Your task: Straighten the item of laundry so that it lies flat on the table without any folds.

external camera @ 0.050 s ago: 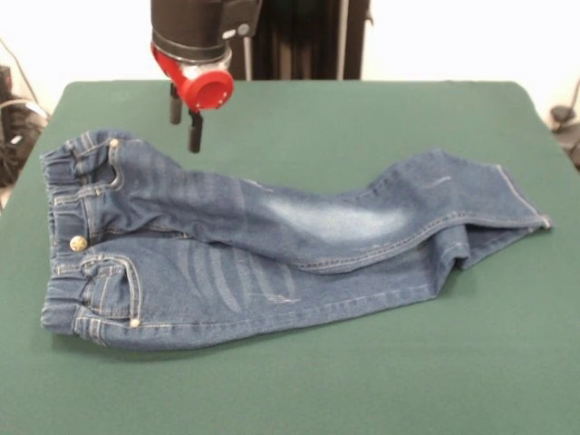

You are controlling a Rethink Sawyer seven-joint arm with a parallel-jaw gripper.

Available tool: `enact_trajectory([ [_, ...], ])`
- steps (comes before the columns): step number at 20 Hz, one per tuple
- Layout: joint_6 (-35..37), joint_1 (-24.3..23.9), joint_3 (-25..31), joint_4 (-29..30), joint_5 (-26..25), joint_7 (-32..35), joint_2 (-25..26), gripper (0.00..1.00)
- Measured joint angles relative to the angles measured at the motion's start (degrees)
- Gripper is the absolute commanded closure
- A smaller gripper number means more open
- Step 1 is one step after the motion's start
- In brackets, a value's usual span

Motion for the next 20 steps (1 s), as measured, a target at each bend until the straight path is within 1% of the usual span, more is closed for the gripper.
enact_trajectory([
  [10,0.4,0.2,-0.3,-3.2,1.5,0.0,-0.8,0.00],
  [20,4.3,0.4,-0.3,-10.3,4.8,0.0,-0.2,0.00],
])
